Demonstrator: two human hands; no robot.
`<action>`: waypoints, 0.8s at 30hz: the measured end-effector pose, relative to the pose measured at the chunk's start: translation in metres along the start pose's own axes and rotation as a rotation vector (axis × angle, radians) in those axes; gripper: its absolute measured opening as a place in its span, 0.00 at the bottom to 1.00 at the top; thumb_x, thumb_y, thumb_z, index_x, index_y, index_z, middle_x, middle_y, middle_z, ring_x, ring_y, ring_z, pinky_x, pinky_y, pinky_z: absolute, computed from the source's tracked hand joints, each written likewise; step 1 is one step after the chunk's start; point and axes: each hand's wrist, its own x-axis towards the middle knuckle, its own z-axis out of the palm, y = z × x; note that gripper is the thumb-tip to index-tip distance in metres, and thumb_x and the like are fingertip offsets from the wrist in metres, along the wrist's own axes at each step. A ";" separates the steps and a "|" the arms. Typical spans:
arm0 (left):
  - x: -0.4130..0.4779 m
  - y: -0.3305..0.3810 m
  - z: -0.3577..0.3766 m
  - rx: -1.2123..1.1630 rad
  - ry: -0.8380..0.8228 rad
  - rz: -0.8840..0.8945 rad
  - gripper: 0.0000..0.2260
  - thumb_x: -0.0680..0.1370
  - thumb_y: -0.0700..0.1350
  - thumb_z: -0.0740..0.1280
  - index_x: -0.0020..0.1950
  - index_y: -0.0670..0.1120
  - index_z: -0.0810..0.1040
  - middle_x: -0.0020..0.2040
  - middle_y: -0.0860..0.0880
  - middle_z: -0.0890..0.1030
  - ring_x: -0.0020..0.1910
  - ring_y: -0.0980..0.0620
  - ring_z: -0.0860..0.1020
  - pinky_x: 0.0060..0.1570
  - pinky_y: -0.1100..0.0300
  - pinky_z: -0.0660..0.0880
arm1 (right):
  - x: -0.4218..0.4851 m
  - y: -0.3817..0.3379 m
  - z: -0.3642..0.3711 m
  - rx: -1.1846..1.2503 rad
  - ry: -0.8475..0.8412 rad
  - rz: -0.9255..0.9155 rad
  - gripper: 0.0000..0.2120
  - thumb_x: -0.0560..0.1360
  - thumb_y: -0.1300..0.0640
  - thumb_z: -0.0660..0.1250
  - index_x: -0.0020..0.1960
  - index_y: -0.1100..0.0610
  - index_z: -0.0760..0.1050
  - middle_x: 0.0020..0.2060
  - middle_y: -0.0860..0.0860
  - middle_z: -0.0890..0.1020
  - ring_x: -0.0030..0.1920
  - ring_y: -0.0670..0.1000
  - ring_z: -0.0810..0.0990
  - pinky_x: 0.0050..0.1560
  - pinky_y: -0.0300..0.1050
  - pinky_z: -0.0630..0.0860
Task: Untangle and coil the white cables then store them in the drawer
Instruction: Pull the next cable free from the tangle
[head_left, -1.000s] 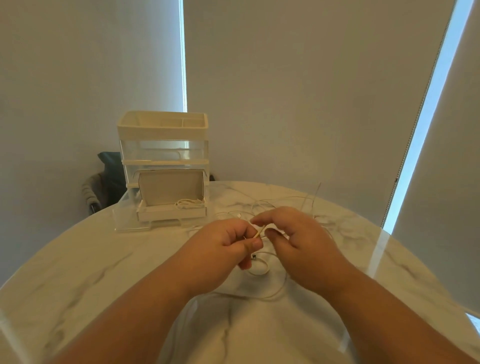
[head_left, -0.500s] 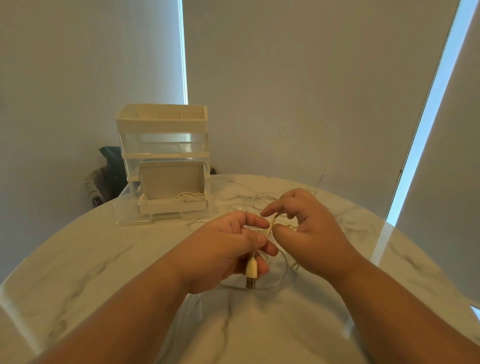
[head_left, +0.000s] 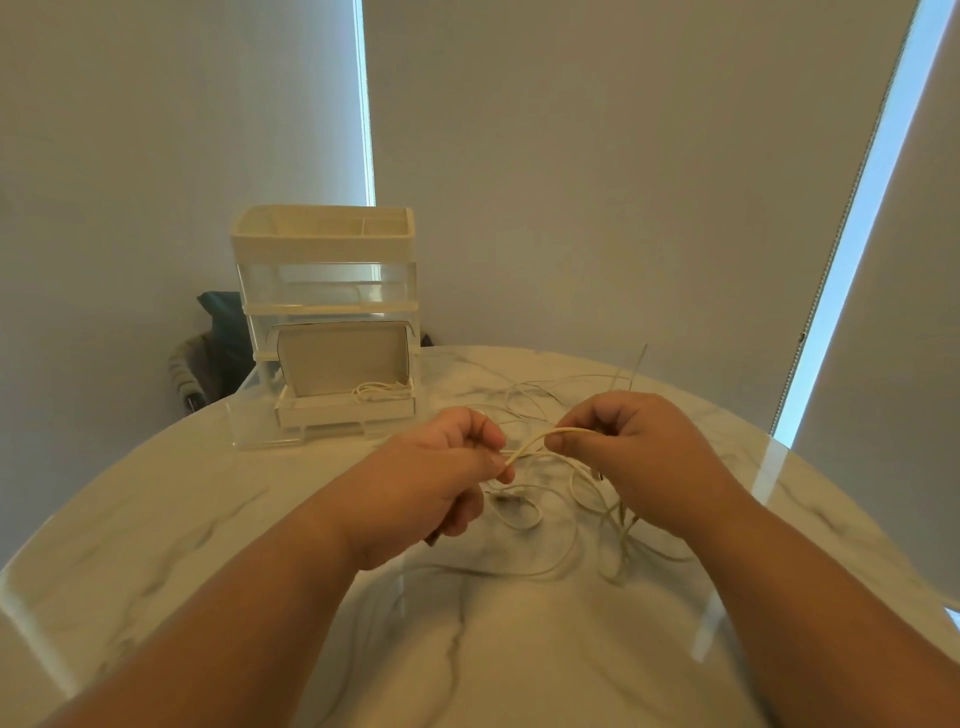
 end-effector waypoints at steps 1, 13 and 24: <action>0.000 -0.001 -0.001 0.110 0.008 0.029 0.05 0.81 0.42 0.62 0.56 0.48 0.75 0.42 0.50 0.82 0.30 0.53 0.71 0.30 0.59 0.67 | 0.000 0.000 -0.001 -0.005 0.020 0.025 0.11 0.66 0.46 0.79 0.34 0.52 0.81 0.26 0.52 0.75 0.27 0.46 0.70 0.29 0.39 0.69; 0.008 -0.009 -0.002 0.606 0.272 0.205 0.09 0.82 0.46 0.60 0.46 0.53 0.77 0.34 0.57 0.75 0.32 0.64 0.72 0.31 0.70 0.67 | 0.000 0.001 -0.008 -0.236 -0.119 0.192 0.20 0.70 0.35 0.71 0.36 0.52 0.83 0.27 0.50 0.80 0.28 0.45 0.77 0.36 0.42 0.75; 0.006 -0.004 -0.005 0.420 0.447 0.282 0.09 0.81 0.44 0.60 0.45 0.52 0.78 0.30 0.66 0.75 0.29 0.65 0.72 0.29 0.70 0.65 | 0.011 0.021 -0.016 -0.378 -0.047 0.330 0.14 0.79 0.41 0.64 0.43 0.49 0.82 0.39 0.46 0.83 0.46 0.51 0.81 0.60 0.57 0.75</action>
